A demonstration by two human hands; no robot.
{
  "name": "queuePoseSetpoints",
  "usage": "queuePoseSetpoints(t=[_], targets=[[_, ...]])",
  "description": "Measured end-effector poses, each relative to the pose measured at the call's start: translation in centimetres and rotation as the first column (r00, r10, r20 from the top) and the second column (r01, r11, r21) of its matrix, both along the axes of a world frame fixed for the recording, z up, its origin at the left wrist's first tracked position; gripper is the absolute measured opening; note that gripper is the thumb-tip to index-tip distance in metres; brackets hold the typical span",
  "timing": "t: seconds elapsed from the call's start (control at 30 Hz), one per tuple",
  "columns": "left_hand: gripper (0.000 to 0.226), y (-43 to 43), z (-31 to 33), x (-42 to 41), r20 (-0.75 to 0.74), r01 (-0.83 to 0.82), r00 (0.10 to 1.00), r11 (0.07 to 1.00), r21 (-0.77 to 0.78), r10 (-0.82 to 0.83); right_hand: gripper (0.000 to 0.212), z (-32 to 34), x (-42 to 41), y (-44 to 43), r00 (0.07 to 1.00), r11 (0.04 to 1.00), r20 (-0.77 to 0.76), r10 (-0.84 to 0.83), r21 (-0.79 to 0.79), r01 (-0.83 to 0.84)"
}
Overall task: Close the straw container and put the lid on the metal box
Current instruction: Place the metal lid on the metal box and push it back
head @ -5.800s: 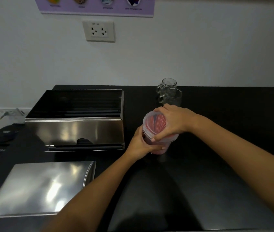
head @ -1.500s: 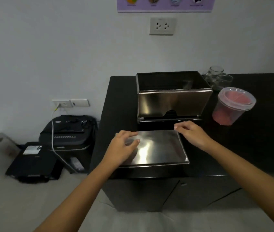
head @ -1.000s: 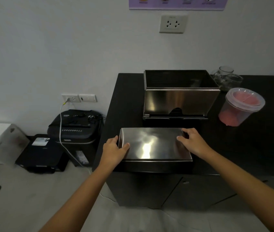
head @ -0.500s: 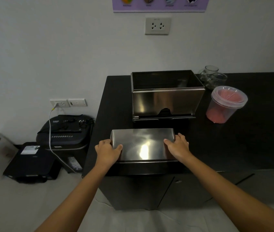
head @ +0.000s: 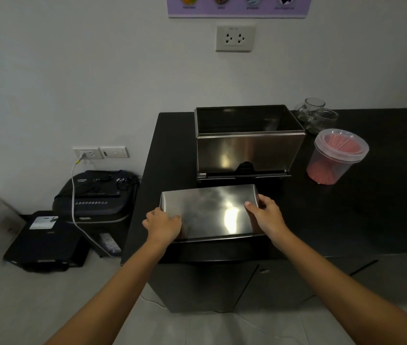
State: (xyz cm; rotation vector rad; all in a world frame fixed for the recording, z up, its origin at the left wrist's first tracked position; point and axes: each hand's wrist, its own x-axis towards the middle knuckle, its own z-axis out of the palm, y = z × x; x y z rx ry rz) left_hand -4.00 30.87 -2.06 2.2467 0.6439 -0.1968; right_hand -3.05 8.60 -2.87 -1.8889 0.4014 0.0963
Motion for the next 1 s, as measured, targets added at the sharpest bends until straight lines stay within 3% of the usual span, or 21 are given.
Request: queuePoseSetpoints(t=[0.3,0.4,0.5,0.83,1.0], targets=[[0.045,0.9,0.3,0.0,0.021,-0.028,0.999,0.994,-0.107,0.030,0.060,0.0,-0.8,-0.7,0.998,0.994,0.053,-0.027,0.106,0.021],[0.038,1.8,0.3,-0.5,0.112,-0.011,0.993,0.974,-0.227,0.037,0.060,0.3,-1.2,-0.8,0.994,0.995,0.106,-0.034,0.102,0.023],[0.053,2.4,0.6,-1.8,0.228,0.001,0.970,0.941,-0.338,0.081,0.060,1.0,-1.5,-0.9,0.986,0.994,0.167,-0.027,0.111,0.009],[0.056,3.0,6.8,-1.2,0.533,0.102,0.838,0.926,-0.363,0.117,0.060,7.7,-0.2,0.3,0.904,0.998,0.426,-0.036,0.061,0.011],[0.054,2.1,9.6,0.9,0.603,0.189,0.789,0.888,-0.419,0.116,0.061,11.1,0.5,-0.9,0.888,0.997,0.456,-0.064,0.057,0.042]])
